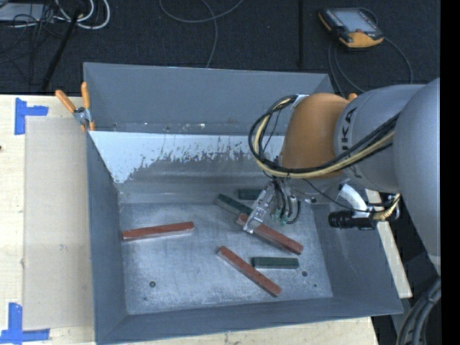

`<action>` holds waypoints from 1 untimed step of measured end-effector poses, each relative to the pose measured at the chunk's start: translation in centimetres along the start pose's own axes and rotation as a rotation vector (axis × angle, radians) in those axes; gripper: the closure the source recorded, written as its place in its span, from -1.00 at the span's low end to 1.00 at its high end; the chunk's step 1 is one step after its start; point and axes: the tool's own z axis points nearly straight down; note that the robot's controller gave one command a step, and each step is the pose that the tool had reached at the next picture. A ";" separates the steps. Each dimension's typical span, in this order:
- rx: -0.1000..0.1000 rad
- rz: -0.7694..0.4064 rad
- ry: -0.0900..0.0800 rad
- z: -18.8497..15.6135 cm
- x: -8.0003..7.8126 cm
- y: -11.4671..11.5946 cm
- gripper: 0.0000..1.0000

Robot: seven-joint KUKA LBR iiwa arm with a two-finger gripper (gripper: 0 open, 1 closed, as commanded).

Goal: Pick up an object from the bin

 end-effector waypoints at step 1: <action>-0.002 -0.001 -0.003 -1.3 -0.1 0.0 1.00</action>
Offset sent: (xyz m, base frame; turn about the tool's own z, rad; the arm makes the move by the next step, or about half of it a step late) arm 0.0001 0.0000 0.0250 0.0000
